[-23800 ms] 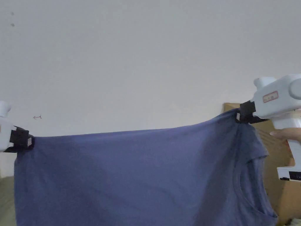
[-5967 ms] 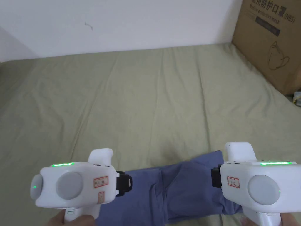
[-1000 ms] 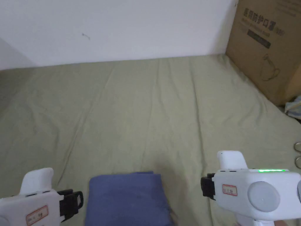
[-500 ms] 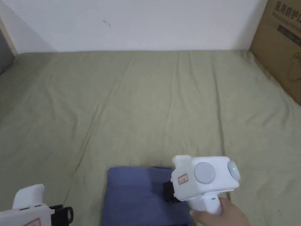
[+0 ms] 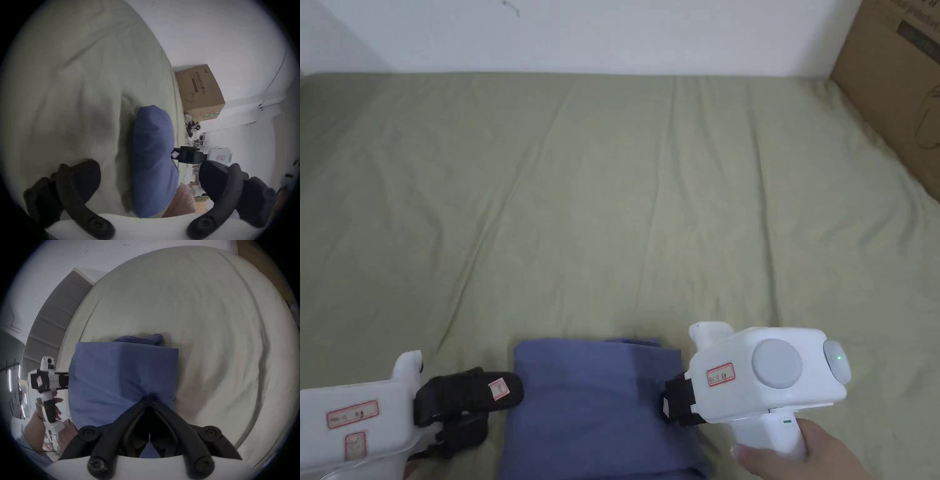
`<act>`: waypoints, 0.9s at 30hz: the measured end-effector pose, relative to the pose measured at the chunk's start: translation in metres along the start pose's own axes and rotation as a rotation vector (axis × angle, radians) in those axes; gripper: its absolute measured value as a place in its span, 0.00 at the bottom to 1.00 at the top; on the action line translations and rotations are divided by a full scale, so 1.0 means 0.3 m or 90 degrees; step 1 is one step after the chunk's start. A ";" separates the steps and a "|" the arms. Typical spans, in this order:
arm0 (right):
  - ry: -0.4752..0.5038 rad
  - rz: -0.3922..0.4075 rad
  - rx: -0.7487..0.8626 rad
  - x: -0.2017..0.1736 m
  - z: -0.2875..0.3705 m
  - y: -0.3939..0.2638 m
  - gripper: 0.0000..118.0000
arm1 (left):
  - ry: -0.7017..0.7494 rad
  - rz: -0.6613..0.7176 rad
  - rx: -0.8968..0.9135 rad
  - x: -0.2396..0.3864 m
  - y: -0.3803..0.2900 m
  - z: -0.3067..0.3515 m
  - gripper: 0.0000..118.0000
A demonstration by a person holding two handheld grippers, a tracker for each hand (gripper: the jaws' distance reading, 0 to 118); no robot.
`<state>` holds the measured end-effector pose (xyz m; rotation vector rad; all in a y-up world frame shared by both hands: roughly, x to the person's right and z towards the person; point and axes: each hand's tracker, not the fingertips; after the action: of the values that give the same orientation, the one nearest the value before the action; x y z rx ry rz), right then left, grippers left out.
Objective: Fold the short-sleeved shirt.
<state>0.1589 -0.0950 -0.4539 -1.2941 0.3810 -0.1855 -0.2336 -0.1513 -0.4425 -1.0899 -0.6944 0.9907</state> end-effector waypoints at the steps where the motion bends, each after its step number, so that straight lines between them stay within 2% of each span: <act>1: -0.004 0.009 0.000 -0.008 -0.002 0.000 0.00 | -0.039 0.011 0.008 0.000 0.011 -0.023 1.00; 4: -0.002 0.009 -0.001 -0.004 -0.003 0.001 0.00 | -0.137 0.058 -0.055 -0.009 0.017 -0.129 1.00; 7: 0.014 -0.013 -0.002 0.015 -0.004 0.000 0.00 | -0.155 0.005 -0.092 0.017 0.001 -0.231 1.00; 12: 0.039 -0.034 0.004 0.052 -0.011 -0.008 0.00 | -0.154 0.002 -0.072 0.016 -0.005 -0.226 1.00; 13: 0.044 -0.039 0.005 0.055 -0.008 -0.010 0.00 | -0.118 -0.020 -0.062 0.015 -0.008 -0.208 0.94; 14: 0.045 -0.040 0.006 0.057 -0.007 -0.012 0.00 | -0.050 -0.043 -0.053 0.012 -0.011 -0.191 0.71; 15: 0.046 -0.039 0.007 0.055 -0.007 -0.013 0.00 | 0.051 -0.074 -0.046 0.006 -0.016 -0.181 0.34; 16: 0.054 -0.038 0.008 0.055 -0.007 -0.015 0.00 | 0.071 -0.071 -0.055 -0.017 -0.016 -0.172 0.22; 17: 0.056 -0.039 0.009 0.047 -0.006 -0.014 0.00 | -0.021 -0.031 -0.041 -0.021 -0.020 -0.166 0.22; 18: 0.044 -0.035 0.010 0.038 -0.005 -0.015 0.00 | -0.022 -0.031 -0.031 0.004 -0.022 -0.165 0.22; 19: 0.038 -0.033 0.012 0.029 0.000 -0.016 0.00 | 0.032 -0.077 -0.041 0.025 -0.022 -0.171 0.22; 21: 0.013 -0.037 0.018 0.007 0.016 -0.019 0.00 | 0.028 -0.076 -0.038 0.048 -0.022 -0.164 0.22; 25: -0.100 -0.027 0.058 -0.107 0.087 -0.042 0.00 | 0.067 -0.116 -0.035 0.081 -0.008 -0.089 0.22; 27: -0.102 -0.051 0.100 -0.173 0.109 -0.055 0.00 | 0.114 -0.157 -0.027 0.129 -0.001 -0.001 0.22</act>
<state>0.1245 -0.0522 -0.4219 -1.1601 0.1741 -0.1738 -0.2172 -0.1163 -0.4424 -1.0867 -0.6869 0.6623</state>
